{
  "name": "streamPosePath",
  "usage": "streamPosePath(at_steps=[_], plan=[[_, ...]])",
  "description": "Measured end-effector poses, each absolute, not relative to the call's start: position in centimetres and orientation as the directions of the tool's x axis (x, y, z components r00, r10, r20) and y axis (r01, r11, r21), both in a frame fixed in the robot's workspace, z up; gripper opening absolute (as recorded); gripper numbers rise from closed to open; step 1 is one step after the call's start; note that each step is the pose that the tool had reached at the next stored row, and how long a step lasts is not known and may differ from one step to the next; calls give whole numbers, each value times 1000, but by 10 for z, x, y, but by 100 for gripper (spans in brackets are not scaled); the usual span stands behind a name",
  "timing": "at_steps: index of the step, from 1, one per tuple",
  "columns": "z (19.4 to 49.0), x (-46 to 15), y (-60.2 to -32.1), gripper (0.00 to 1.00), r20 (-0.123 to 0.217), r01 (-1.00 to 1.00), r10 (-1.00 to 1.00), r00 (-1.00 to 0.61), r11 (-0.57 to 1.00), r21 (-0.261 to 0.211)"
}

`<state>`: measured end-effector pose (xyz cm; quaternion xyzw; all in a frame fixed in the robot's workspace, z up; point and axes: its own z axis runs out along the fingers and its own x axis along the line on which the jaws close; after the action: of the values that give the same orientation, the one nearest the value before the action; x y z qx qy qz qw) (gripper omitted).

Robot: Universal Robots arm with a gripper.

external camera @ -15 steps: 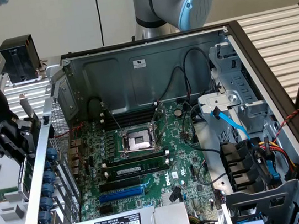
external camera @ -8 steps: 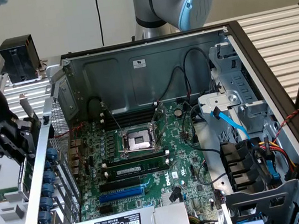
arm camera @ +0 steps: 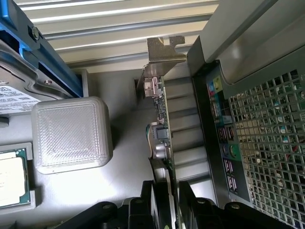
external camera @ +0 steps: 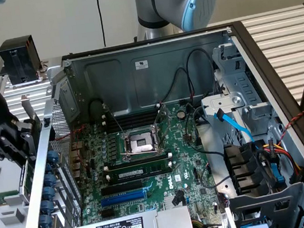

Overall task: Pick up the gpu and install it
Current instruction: 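Pick up the gpu and move the gpu toward the slot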

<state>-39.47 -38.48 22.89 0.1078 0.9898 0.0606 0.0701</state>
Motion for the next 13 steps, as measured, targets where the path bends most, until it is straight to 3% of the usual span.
streamPosePath(at_steps=[13], plan=[[228, -395, -386, 36, -122, 205, 224, -967, 967, 151]])
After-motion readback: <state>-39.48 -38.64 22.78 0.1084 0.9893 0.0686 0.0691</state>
